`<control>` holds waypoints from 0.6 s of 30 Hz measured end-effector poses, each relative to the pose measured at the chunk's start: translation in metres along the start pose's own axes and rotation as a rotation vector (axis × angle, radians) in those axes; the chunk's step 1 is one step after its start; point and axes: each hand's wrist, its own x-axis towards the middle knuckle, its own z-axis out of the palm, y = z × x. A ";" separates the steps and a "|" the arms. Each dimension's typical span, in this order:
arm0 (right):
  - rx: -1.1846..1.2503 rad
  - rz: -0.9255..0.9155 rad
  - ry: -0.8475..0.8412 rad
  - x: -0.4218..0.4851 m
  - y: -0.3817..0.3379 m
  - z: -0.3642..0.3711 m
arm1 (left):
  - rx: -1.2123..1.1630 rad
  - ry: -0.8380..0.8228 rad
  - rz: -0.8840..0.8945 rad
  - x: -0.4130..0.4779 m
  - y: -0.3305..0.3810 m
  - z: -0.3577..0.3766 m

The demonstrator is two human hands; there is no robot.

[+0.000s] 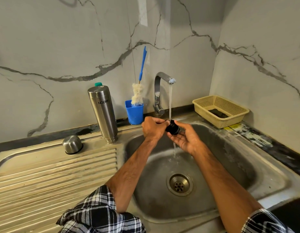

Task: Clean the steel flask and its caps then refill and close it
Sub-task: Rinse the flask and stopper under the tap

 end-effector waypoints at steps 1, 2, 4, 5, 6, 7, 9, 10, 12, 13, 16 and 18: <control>0.012 0.005 -0.001 -0.001 0.000 0.000 | 0.002 0.003 0.001 0.000 0.001 0.000; 0.018 0.008 -0.006 -0.001 -0.001 0.001 | 0.004 0.006 0.003 0.000 0.002 0.000; 0.028 0.010 -0.021 -0.002 -0.001 0.001 | 0.005 0.012 0.005 0.001 0.003 0.000; 0.035 0.010 -0.027 -0.002 -0.001 0.002 | 0.005 0.014 0.003 0.001 0.003 -0.001; 0.042 0.012 -0.034 -0.003 -0.002 0.002 | 0.008 0.015 0.003 0.000 0.002 -0.001; 0.046 0.015 -0.037 -0.003 -0.002 0.001 | 0.016 0.018 0.005 0.000 0.002 -0.001; 0.047 0.029 -0.041 -0.003 -0.001 0.001 | 0.034 0.023 0.010 0.000 0.002 -0.002; 0.043 0.038 -0.042 -0.003 -0.001 0.000 | 0.039 0.026 0.012 -0.001 0.002 -0.003; 0.028 0.029 -0.052 -0.001 0.000 0.000 | 0.045 0.033 0.010 -0.001 0.002 -0.005; 0.010 0.002 -0.058 0.001 0.000 -0.001 | 0.041 0.038 0.001 0.000 0.001 -0.005; -0.052 -0.133 -0.060 0.005 -0.004 -0.001 | 0.001 0.021 -0.112 0.002 -0.005 -0.003; -0.129 -0.214 -0.034 0.005 -0.003 0.000 | -0.003 -0.075 -0.205 0.001 -0.009 -0.001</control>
